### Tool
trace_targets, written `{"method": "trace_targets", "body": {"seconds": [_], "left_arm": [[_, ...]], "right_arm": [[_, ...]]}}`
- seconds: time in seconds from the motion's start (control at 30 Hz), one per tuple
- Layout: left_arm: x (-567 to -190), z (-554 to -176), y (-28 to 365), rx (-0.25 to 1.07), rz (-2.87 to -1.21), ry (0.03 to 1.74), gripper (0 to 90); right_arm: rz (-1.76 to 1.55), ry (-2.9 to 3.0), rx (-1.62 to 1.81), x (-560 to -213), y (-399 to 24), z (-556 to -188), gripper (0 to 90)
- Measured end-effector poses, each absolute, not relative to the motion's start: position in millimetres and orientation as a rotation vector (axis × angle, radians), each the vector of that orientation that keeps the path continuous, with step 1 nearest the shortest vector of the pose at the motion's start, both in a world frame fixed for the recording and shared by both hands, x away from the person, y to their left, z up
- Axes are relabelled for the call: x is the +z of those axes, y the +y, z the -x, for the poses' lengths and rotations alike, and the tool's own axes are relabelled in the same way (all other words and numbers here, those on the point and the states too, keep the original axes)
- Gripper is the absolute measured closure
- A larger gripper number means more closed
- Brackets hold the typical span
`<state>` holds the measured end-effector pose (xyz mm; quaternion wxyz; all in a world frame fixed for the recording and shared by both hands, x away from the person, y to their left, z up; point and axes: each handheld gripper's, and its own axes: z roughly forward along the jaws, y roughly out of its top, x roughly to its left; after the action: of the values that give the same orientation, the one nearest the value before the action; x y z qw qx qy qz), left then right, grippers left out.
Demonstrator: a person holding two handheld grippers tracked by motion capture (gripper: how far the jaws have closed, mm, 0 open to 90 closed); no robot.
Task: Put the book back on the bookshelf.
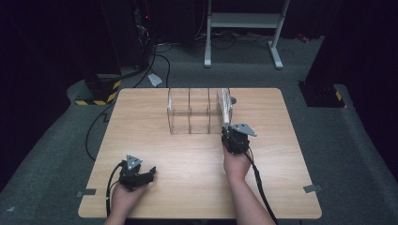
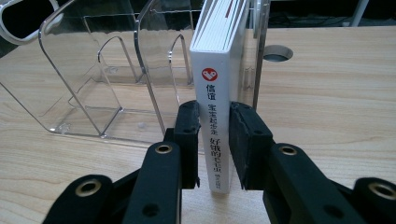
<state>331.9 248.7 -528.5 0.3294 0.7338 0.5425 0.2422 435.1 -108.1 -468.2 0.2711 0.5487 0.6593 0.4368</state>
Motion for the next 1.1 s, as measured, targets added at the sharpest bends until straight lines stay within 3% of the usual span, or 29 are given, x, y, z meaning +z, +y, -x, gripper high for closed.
{"method": "trace_targets", "body": {"seconds": [0.53, 0.7, 0.87, 1.1], "left_arm": [[-528.5, -331.8, 248.7, 0.633, -1.92, 1.419, 26.2], [-528.5, -331.8, 248.7, 0.634, -1.92, 1.419, 26.1], [-528.5, -331.8, 248.7, 0.634, -1.92, 1.419, 26.1], [-528.4, -331.8, 248.9, 0.634, -1.925, 1.418, 26.2]], "right_arm": [[-1.474, 1.781, 1.197, -466.7, -108.1, -434.1, 69.3], [-1.471, 1.8, 1.207, -466.6, -108.4, -434.4, 61.6], [-1.457, 1.827, 1.218, -465.9, -108.2, -433.1, 45.8], [-1.406, 1.852, 1.239, -463.4, -110.7, -425.9, 33.9]]}}
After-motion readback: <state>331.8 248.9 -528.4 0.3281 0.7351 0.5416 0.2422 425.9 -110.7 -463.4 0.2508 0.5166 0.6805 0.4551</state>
